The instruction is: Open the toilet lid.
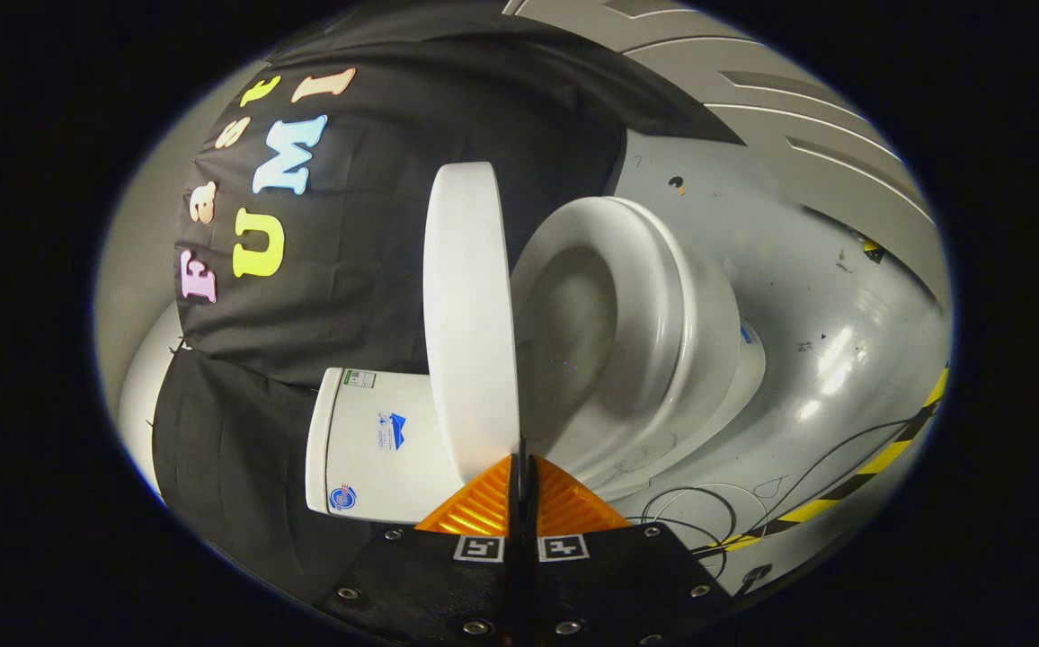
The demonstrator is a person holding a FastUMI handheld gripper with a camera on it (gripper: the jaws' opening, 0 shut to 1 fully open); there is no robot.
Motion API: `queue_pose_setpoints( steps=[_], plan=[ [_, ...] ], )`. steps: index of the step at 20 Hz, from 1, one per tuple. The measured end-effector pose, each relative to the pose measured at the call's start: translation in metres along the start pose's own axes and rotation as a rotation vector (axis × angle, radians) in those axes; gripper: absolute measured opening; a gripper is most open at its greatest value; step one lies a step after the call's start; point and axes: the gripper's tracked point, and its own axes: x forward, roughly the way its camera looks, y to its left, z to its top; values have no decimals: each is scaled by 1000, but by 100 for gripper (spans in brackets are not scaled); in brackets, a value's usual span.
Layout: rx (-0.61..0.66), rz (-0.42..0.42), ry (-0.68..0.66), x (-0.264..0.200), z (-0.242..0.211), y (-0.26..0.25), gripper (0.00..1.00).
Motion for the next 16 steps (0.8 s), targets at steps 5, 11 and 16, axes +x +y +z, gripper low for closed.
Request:
queue_pose_setpoints(
  steps=[5,11,16],
  plan=[
    [-42,-8,-34,-4,-3,18,0],
    [-104,-20,-77,-8,-6,45,0],
    [-168,-57,-112,-9,-11,62,0]
  ],
)
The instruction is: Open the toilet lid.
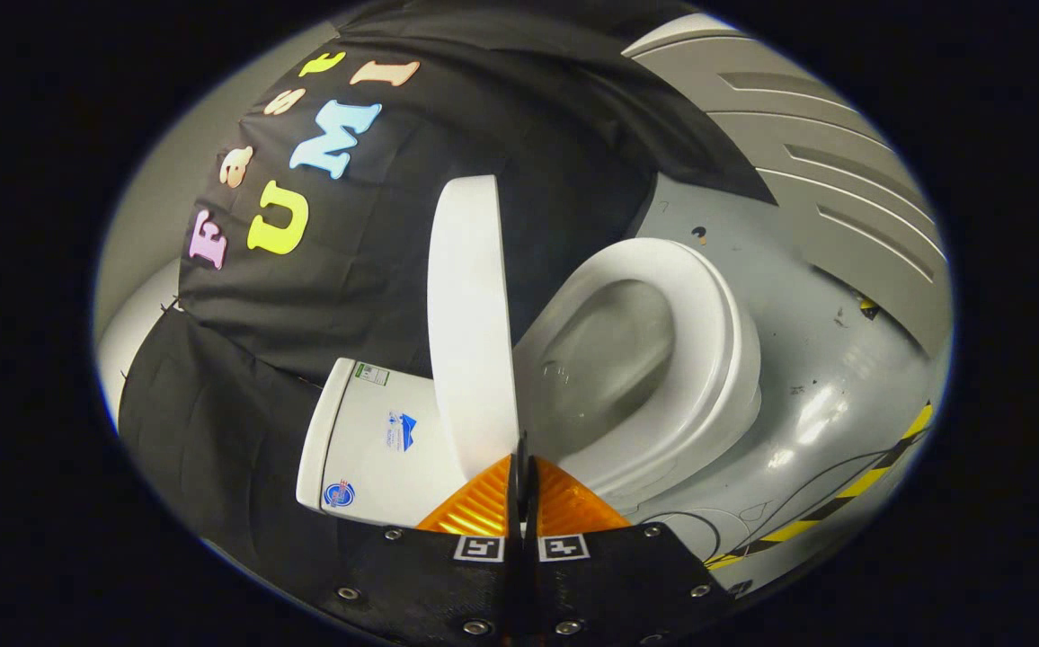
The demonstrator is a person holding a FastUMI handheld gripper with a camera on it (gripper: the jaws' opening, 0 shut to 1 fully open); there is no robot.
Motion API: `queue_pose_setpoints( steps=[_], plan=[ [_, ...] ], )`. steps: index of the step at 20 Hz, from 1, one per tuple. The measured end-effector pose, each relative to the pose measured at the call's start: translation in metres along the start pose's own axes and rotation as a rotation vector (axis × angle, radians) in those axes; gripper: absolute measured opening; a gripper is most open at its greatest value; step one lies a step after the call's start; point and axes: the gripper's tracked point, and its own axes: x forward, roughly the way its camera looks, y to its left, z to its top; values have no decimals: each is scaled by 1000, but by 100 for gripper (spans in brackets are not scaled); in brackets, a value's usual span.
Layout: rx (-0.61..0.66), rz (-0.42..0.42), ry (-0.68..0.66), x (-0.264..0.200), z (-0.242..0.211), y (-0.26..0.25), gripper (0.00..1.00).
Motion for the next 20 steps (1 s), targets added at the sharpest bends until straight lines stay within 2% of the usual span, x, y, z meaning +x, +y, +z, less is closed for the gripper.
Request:
queue_pose_setpoints(
  steps=[20],
  plan=[
    [-194,-80,-96,-4,-5,52,0]
  ],
)
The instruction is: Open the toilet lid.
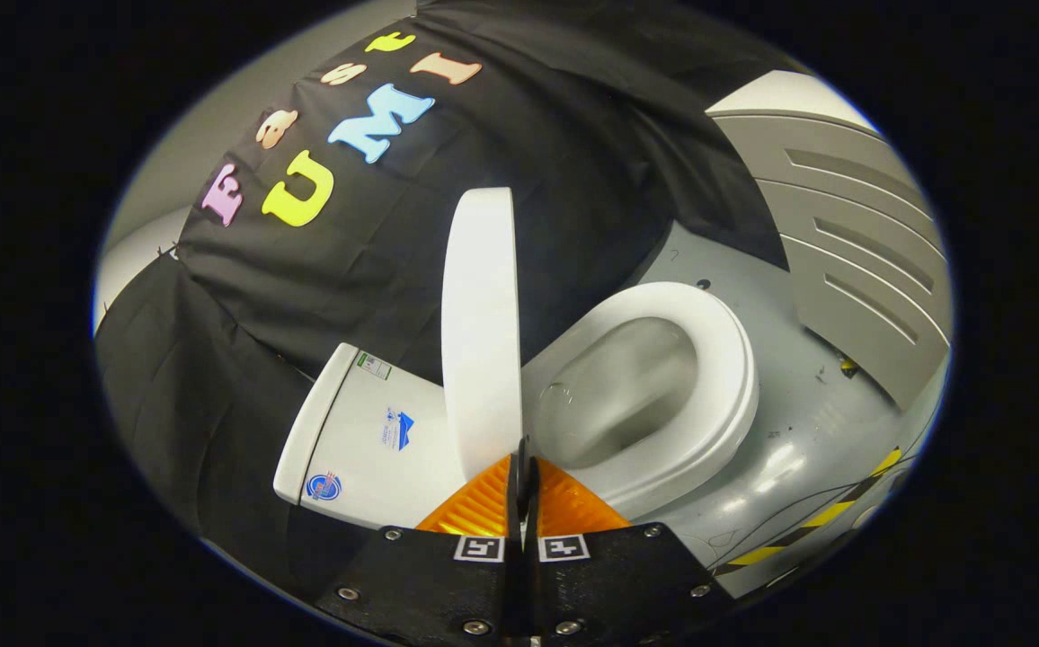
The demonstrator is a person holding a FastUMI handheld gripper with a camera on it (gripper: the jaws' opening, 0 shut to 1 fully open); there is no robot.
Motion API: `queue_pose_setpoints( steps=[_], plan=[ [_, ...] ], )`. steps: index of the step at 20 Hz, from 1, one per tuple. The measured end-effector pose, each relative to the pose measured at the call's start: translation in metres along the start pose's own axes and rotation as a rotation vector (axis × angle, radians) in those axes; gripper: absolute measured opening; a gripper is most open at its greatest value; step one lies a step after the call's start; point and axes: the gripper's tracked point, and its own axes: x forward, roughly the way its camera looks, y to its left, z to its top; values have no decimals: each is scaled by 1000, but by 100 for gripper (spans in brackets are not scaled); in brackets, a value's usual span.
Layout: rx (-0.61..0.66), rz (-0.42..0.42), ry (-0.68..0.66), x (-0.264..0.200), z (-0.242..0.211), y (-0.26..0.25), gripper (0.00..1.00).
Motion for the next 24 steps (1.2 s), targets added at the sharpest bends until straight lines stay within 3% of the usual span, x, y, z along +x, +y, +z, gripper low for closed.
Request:
queue_pose_setpoints(
  steps=[24],
  plan=[
    [-229,-81,-105,-3,1,76,0]
  ],
)
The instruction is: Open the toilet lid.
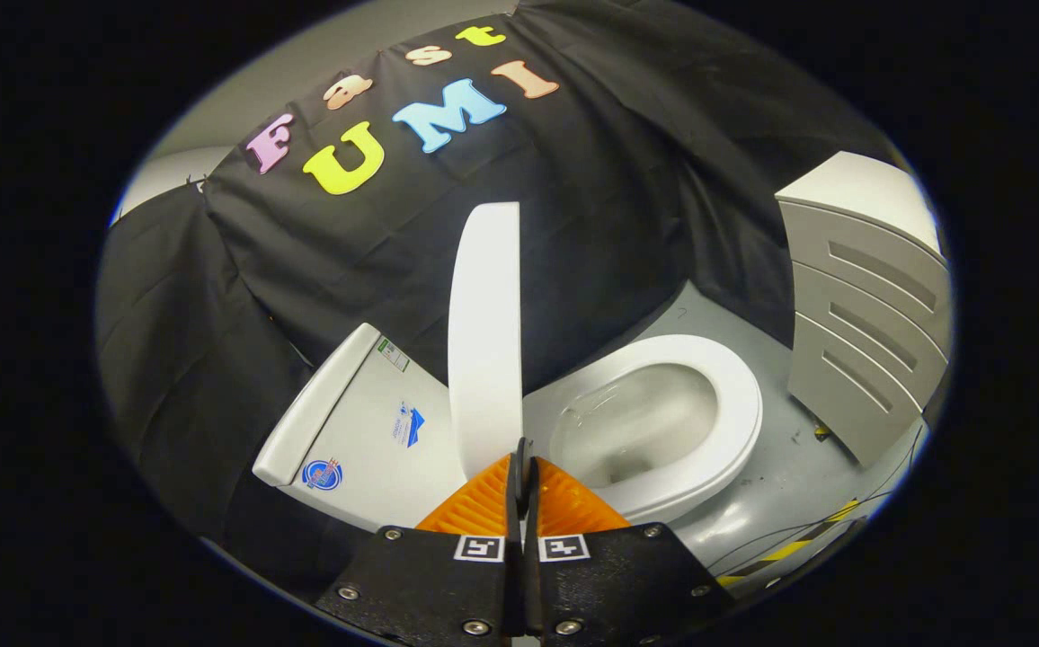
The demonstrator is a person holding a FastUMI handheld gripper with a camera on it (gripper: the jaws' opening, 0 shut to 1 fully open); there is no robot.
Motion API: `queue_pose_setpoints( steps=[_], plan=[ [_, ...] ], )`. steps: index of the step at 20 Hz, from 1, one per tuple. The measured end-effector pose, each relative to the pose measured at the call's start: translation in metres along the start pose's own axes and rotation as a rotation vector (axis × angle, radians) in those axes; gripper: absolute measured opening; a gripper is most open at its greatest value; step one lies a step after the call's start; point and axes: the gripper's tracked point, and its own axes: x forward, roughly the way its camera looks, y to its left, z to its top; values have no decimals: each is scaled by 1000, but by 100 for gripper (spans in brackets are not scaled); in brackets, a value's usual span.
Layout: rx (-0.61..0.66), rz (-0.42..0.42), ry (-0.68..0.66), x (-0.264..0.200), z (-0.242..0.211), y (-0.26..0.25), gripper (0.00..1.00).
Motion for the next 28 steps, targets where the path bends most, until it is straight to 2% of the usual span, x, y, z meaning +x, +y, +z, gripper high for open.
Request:
queue_pose_setpoints(
  steps=[11,28],
  plan=[
    [-192,-13,-48,0,2,49,0],
    [-389,39,-66,6,-17,131,0]
  ],
)
